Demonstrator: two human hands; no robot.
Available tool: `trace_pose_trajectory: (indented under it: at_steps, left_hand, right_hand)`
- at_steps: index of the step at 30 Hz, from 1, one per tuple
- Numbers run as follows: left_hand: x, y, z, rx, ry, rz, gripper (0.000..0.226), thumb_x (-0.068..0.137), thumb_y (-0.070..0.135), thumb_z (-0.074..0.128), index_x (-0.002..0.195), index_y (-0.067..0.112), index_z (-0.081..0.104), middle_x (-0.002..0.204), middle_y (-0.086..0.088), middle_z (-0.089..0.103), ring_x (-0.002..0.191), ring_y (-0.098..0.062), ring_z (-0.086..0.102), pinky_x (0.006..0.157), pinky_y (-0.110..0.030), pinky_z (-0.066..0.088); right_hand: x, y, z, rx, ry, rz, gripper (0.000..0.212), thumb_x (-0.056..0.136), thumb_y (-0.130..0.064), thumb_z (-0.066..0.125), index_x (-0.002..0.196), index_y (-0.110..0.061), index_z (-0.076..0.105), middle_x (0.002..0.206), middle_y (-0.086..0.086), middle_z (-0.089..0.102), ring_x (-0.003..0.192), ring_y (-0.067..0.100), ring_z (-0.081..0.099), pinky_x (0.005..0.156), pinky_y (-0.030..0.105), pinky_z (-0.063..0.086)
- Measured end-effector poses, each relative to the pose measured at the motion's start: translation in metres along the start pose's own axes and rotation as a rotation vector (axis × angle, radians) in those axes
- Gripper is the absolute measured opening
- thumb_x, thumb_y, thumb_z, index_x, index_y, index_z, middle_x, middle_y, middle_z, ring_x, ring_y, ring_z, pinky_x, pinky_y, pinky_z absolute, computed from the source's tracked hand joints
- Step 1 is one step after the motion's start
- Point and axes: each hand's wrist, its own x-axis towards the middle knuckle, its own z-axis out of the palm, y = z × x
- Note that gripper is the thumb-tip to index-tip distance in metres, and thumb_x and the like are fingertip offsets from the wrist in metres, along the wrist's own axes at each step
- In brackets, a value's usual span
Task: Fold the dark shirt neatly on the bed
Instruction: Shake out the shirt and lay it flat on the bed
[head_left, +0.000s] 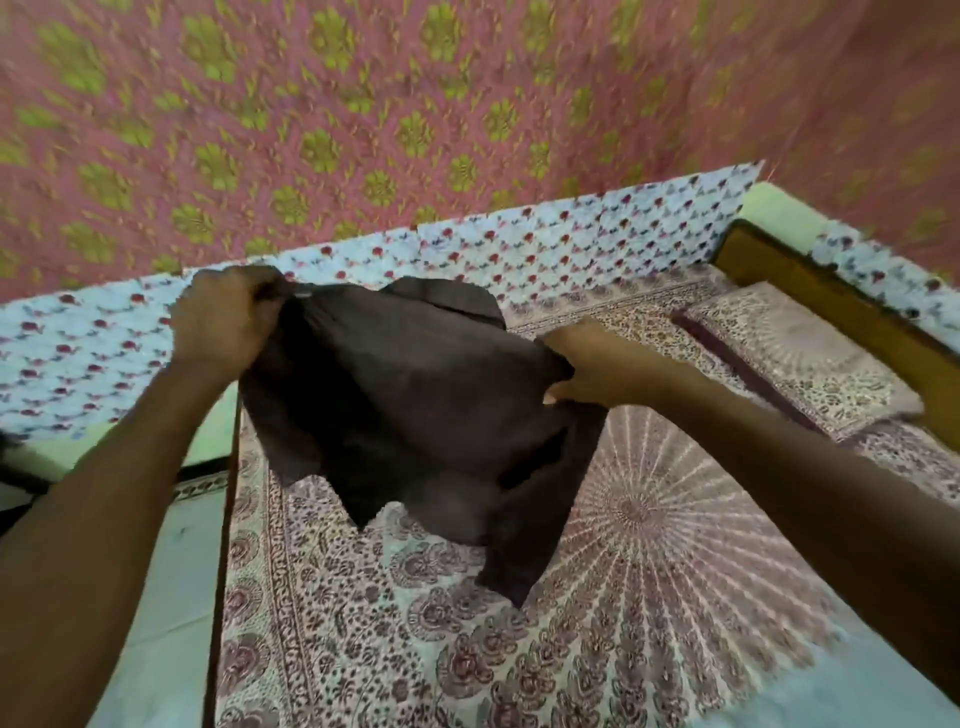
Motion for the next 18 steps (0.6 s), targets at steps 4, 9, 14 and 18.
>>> trace_pose_trajectory:
  at_steps: [4, 9, 14, 18]
  left_hand:
    - [-0.009, 0.06, 0.002, -0.106, -0.061, -0.03, 0.024, 0.1, 0.03, 0.068, 0.099, 0.009, 0.079, 0.087, -0.021, 0.074, 0.085, -0.037, 0.07, 0.07, -0.039, 0.046]
    - [-0.011, 0.097, 0.009, -0.165, -0.097, -0.204, 0.014, 0.103, 0.004, 0.056, 0.097, -0.001, 0.068, 0.096, -0.025, 0.069, 0.099, -0.04, 0.066, 0.079, -0.034, 0.04]
    - [-0.02, 0.126, 0.002, -0.047, 0.027, -0.316, 0.02, 0.101, 0.029, 0.065, 0.089, 0.013, 0.065, 0.078, -0.015, 0.062, 0.086, -0.043, 0.066, 0.075, -0.045, 0.051]
    - [-0.012, 0.149, -0.011, -0.176, 0.03, -0.204, 0.034, 0.099, 0.022, 0.07, 0.071, 0.011, 0.053, 0.062, -0.011, 0.047, 0.072, -0.038, 0.06, 0.067, -0.035, 0.043]
  right_hand:
    - [0.004, 0.109, -0.034, 0.058, 0.373, 0.276, 0.013, 0.088, -0.015, 0.072, 0.095, -0.014, 0.061, 0.091, 0.009, 0.06, 0.095, 0.034, 0.063, 0.067, 0.031, 0.045]
    - [-0.006, 0.147, -0.056, -0.079, 0.247, 0.202, 0.015, 0.091, -0.005, 0.064, 0.103, -0.011, 0.072, 0.097, 0.015, 0.067, 0.093, 0.034, 0.064, 0.076, 0.038, 0.051]
    - [-0.015, 0.193, -0.073, 0.092, 0.314, 0.166, 0.014, 0.09, 0.003, 0.066, 0.1, 0.0, 0.076, 0.097, 0.022, 0.072, 0.09, 0.03, 0.063, 0.078, 0.03, 0.043]
    - [-0.033, 0.22, -0.081, 0.199, 0.416, 0.294, 0.013, 0.095, 0.004, 0.056, 0.09, 0.003, 0.068, 0.084, 0.025, 0.064, 0.085, 0.042, 0.062, 0.066, 0.042, 0.049]
